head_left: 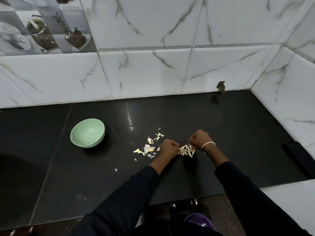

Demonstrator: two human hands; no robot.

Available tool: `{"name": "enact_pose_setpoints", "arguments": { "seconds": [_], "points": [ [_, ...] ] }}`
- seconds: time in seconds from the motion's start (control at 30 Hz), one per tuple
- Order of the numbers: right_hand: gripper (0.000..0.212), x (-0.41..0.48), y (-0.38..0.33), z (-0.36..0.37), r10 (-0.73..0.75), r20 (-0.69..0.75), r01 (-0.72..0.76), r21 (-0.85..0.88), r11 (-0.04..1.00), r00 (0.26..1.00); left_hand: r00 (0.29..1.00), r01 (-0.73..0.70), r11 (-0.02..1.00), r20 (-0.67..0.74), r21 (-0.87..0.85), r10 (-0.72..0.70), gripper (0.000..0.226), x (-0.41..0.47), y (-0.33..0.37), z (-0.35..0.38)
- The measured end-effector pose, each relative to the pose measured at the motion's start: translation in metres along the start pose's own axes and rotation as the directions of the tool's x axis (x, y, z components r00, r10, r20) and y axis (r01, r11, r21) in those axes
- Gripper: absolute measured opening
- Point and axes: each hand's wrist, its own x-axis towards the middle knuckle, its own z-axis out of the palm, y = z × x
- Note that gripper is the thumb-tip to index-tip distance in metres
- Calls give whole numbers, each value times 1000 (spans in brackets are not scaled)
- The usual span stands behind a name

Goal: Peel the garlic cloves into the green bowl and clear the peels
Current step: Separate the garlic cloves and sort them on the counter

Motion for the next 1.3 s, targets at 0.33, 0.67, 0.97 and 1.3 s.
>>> {"name": "enact_pose_setpoints", "arguments": {
  "seconds": [0.33, 0.67, 0.97, 1.3],
  "points": [
    [13, 0, -72, 44, -341, 117, 338, 39, 940, 933, 883, -176, 913, -351, 368, 312, 17, 7, -20, -128],
    [20, 24, -100, 70, -416, 180, 446, -191, 874, 891, 967, -106, 737, -104, 667, 233, 23, 7, -48, -181],
    [10, 33, -102, 77, -453, 184, 488, -280, 827, 872, 973, -57, 675, -110, 736, 201, 7, 13, -37, -168],
    [10, 37, -115, 77, -441, 280, 521, -394, 757, 853, 985, -132, 536, 51, 834, 163, 18, 18, -31, -163]
  ]
}}
